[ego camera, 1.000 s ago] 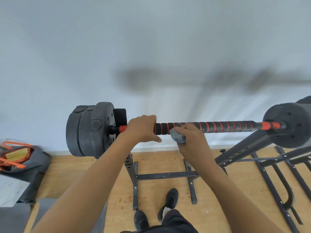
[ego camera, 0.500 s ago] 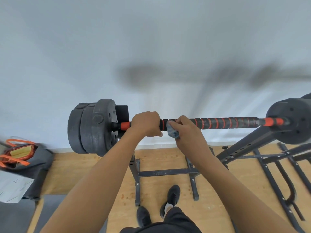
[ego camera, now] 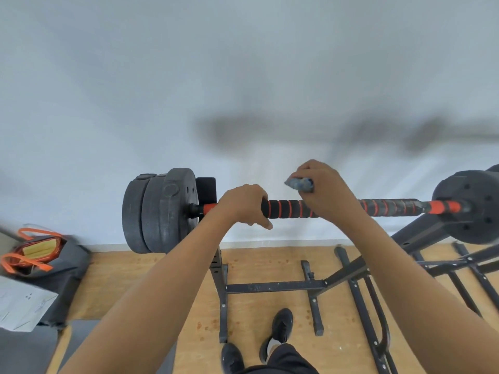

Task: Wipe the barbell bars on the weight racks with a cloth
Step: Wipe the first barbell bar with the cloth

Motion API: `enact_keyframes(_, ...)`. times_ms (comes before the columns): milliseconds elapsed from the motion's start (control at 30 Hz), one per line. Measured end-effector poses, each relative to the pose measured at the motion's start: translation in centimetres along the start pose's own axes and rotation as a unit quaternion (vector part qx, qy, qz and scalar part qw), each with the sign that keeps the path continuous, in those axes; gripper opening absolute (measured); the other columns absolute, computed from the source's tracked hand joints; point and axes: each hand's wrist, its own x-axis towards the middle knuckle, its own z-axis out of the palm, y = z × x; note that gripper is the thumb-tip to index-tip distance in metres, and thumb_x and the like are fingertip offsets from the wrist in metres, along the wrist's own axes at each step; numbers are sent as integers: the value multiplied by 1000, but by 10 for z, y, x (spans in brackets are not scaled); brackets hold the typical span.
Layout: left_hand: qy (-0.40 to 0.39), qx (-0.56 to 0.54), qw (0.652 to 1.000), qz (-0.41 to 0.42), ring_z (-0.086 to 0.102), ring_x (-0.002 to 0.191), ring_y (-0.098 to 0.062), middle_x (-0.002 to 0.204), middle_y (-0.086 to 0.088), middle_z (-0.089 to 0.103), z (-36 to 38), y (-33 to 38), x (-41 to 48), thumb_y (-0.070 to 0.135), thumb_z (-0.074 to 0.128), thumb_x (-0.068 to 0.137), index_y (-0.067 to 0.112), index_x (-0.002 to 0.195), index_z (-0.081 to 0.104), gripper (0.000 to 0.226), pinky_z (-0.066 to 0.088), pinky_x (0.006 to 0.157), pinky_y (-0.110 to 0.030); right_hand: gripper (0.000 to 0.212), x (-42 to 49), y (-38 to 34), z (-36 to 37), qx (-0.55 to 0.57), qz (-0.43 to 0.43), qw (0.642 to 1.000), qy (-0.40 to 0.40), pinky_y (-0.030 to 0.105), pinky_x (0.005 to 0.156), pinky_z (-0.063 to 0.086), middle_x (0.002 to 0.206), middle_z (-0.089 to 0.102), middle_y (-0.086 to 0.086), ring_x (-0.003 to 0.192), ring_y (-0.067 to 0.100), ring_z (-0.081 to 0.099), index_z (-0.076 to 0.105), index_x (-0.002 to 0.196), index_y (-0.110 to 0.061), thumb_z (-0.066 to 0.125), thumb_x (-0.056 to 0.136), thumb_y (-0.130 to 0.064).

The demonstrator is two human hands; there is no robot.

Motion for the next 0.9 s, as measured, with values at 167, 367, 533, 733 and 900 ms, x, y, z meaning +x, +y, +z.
enact_keyframes(167,183,136,974,-5,62,75,-21,84,5,59,36,10,-15,47,70,90,22,102,54,32,50,70,-34,36,21,1,14,-4,86,974,-209,26,43,49,63,69,-5,50,15,64,74,74,-27,44,73,-8)
enact_keyframes(367,104,148,982,-63,50,56,-16,71,4,57,20,12,2,16,66,85,20,88,59,9,41,57,-29,24,5,3,30,-101,16,985,-141,32,54,40,77,50,0,69,20,47,63,69,-16,49,70,3)
enact_keyframes(533,-93,55,992,-60,56,56,-20,69,1,62,-1,8,17,32,82,80,14,82,62,27,47,60,-28,33,-18,0,35,-113,13,991,-77,38,71,54,104,56,-3,96,16,44,74,102,-15,58,82,8)
enact_keyframes(733,-247,-75,966,-32,53,52,-14,69,0,63,-17,-2,30,35,89,80,8,98,70,38,47,53,-25,39,-40,-10,26,-137,-5,989,-54,33,65,54,112,51,-4,100,14,45,68,121,-15,64,86,3)
enact_keyframes(900,-112,-17,993,-31,71,69,-16,80,1,74,-6,1,17,71,84,70,12,104,69,70,59,69,-32,40,-35,-3,13,-96,-5,993,-71,34,76,54,111,57,1,101,18,52,72,120,-16,67,86,5)
